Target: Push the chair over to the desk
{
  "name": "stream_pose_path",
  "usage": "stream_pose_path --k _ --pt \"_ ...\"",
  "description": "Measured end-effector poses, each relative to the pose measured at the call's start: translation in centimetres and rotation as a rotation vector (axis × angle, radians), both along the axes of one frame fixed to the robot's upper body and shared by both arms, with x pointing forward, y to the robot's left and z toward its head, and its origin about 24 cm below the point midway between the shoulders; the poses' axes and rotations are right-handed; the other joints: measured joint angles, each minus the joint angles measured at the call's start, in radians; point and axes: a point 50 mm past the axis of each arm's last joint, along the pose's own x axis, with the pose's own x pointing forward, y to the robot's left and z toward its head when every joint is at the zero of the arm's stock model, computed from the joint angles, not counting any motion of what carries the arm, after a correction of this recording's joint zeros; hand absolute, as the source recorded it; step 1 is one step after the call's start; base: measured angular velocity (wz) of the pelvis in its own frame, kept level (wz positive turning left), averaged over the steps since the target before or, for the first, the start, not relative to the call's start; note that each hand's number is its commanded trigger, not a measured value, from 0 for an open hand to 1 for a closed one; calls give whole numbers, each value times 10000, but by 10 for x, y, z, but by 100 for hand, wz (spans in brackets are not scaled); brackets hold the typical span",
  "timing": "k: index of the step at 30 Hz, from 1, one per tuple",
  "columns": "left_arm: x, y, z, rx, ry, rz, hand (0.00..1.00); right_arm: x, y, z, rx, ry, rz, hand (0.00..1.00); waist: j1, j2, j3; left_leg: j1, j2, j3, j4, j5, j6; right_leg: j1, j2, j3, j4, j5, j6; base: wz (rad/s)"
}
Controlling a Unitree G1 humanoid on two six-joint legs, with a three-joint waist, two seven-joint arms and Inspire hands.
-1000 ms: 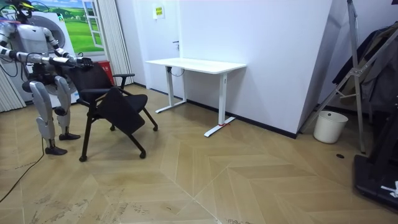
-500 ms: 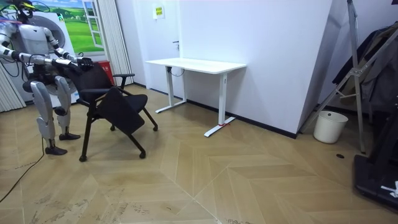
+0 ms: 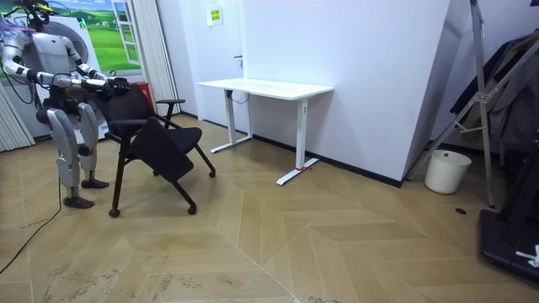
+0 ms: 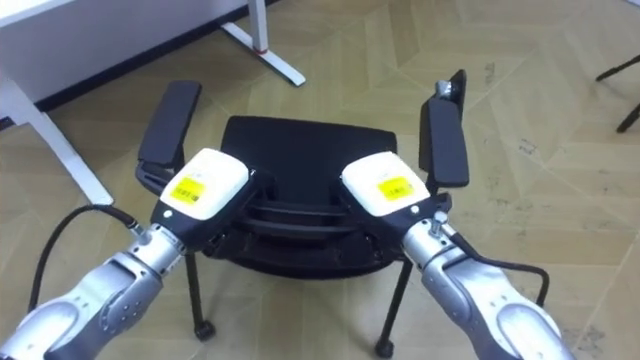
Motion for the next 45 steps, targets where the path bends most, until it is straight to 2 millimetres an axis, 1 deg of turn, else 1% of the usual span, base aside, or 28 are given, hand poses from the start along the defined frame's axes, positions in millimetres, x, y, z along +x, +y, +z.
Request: stream_pose_path --k 1,2,3,4,5,8,10,13,15,19,22,23,24,25,26,27,29,31,32,33,35,36,38,40,42,43,44,45 --pt "0 -3 -4 -101 177 131 100 -1 -2 -3 -76 104 49 100 -6 216 -5 50 103 322 62 -82 -113 94 20 -41 264 1 -3 35" --pt "0 -3 -7 -12 351 153 100 0 -1 -6 -135 224 116 100 -107 195 4 6 135 754 -1 -107 -168 239 -44 150 300 -1 0 46" --pt "0 -3 -7 8 350 137 100 0 0 -7 -167 239 150 100 -189 145 26 -129 158 905 -118 -92 -153 270 -89 341 293 -25 38 60" --pt "4 -5 -4 96 180 18 100 0 -2 -6 -205 160 170 100 -291 61 54 -548 288 1211 -290 214 -24 220 -116 531 323 -118 188 26" --pt "5 -5 -4 268 106 -45 100 0 -1 -7 -223 190 192 100 -169 -123 -25 -624 250 1622 -3 277 -29 135 -133 530 380 -202 272 6" --pt "3 -6 -12 339 387 -58 100 -2 1 -13 -528 309 310 100 -164 -126 -29 -327 97 1645 62 270 -19 481 -168 162 362 -203 273 -6" --pt "2 -7 -16 325 566 -22 100 -2 0 -17 -589 449 220 100 -57 -129 -18 -112 85 1678 59 264 -10 685 -198 148 359 -228 312 -2" --pt "2 -10 -20 244 742 29 100 -2 -1 -21 -592 522 230 100 61 -161 -13 21 67 1860 156 216 2 722 -290 9 616 -538 256 -4" --pt "3 -9 -19 208 782 27 100 -2 -1 -20 -580 477 254 100 66 -154 5 -206 91 1854 620 -15 -3 524 -307 -148 1051 -812 204 7" --pt "2 -7 -20 231 861 -46 100 -4 0 -22 -537 553 353 100 84 -329 79 -1001 306 1846 2689 -512 -212 175 -306 -271 2241 -1631 -8 15" --pt "1 -5 -22 172 982 -100 100 -6 0 -23 -481 615 463 100 172 -277 124 -1942 770 1897 5039 -480 -219 216 -180 -331 2677 -1991 -245 12" --pt "1 -3 -24 178 1033 -93 100 -6 0 -25 -410 643 479 100 274 -217 130 -2330 1060 1889 6090 -312 -228 297 -16 -344 2862 -2141 -379 -4" --pt "1 -2 -25 173 1057 -73 100 -7 1 -26 -372 676 474 100 313 -216 132 -2532 1175 1881 6574 -127 -233 344 26 -363 2957 -2226 -448 0" --pt "0 -2 -28 148 1134 -6 100 -7 2 -29 -309 749 455 100 398 -259 136 -2998 1321 1810 7444 427 -200 502 56 -372 3144 -2369 -562 6" --pt "-1 -2 -30 83 1191 59 100 -7 2 -30 -286 810 450 100 434 -325 140 -3405 1319 1642 8146 1017 -153 605 31 -364 3268 -2515 -658 9" --pt "-2 -2 -31 33 1181 70 100 -7 1 -30 -297 805 459 100 433 -317 138 -3610 1299 1589 8293 1021 -144 609 26 -387 3311 -2572 -692 16" --pt "-1 -3 -30 -124 1029 117 100 -7 0 -29 -199 624 433 100 436 -330 165 -4575 1126 1653 7954 758 57 547 -7 -556 3462 -2705 -813 8" --pt "-2 -3 -31 -149 1029 131 100 -7 -1 -30 -140 650 442 100 528 -337 156 -5025 769 1616 6748 790 -4 623 -8 -591 3475 -2782 -871 -13" --pt "-2 -3 -31 -171 1039 138 100 -7 -1 -31 -91 611 448 100 575 -326 159 -5057 561 1611 5505 830 -60 694 3 -593 3478 -2895 -894 -11" --pt "-3 -3 -31 -191 1038 116 100 -8 -2 -32 -39 563 419 100 564 -279 144 -5043 401 1661 4220 977 -178 738 37 -650 3484 -3011 -861 -6" --pt "-5 -4 -30 -251 970 84 100 -10 -3 -33 52 396 400 100 555 -241 61 -4979 227 1625 2610 1176 -175 740 60 -643 3603 -3231 -822 2" --pt "-6 -4 -28 -260 883 65 100 -11 -4 -32 67 251 468 100 558 -198 18 -4924 207 1639 2051 1604 -43 780 68 -600 3619 -3357 -749 0" --pt "-9 -3 -29 -312 780 51 100 -12 -4 -31 -43 103 589 100 570 -240 13 -4544 -33 1677 1578 2366 98 1044 -67 -382 3558 -3476 -585 -12" --pt "-12 -2 -30 -442 726 105 100 -15 -3 -31 -58 -36 642 100 571 -257 -5 -4249 -276 1763 1345 2752 401 1232 -290 -251 3441 -3631 -419 -23" --pt "-15 -1 -30 -540 672 175 100 -16 -2 -29 -10 -102 691 100 562 -352 -43 -4032 -491 1958 1382 2754 536 1438 -540 -61 3305 -3788 -218 -20" --pt "-16 -1 -30 -540 674 169 100 -18 -2 -30 29 -91 677 100 569 -447 -83 -3932 -673 2134 1495 2601 758 1621 -747 12 3207 -3902 -78 -10" --pt "-16 -1 -29 -531 668 150 100 -18 -2 -29 18 -128 702 100 576 -531 -69 -3838 -870 2232 1715 2345 960 1842 -981 27 3178 -4042 70 -10" --pt "-15 -1 -29 -528 659 146 100 -18 -2 -28 11 -137 713 100 583 -580 -70 -3808 -997 2331 1841 2166 1014 1915 -1111 22 3208 -4105 164 -12"
